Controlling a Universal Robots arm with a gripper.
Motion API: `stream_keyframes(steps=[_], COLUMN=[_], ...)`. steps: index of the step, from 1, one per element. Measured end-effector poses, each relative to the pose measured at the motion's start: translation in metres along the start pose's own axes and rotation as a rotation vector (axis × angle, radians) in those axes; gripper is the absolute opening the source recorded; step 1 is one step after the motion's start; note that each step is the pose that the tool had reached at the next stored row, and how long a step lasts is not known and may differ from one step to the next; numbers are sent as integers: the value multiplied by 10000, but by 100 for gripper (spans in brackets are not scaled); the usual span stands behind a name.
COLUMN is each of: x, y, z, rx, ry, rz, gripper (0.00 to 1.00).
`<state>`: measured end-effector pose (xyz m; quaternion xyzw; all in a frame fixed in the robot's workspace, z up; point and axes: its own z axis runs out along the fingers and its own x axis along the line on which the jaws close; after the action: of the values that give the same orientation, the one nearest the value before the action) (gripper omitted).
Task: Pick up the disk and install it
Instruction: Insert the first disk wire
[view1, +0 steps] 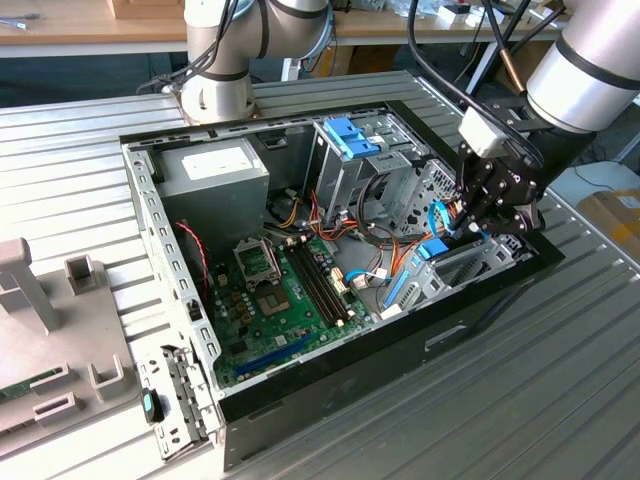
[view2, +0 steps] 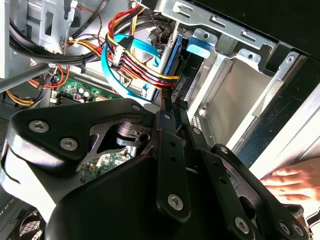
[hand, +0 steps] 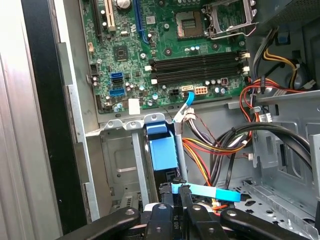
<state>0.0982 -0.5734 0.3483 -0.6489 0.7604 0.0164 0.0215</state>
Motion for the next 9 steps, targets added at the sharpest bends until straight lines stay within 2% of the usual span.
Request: stream_keyframes(steps=[5, 6, 7, 8, 9], x=[0, -19, -34, -41, -61], y=[0, -7, -6, -5, -6], z=[0, 1, 1, 3, 2], rx=[-17, -53, -89, -115, -195], ry=[4, 108, 175, 189, 226], rz=[1, 1, 4, 6, 8], gripper=[16, 16, 16, 16, 16])
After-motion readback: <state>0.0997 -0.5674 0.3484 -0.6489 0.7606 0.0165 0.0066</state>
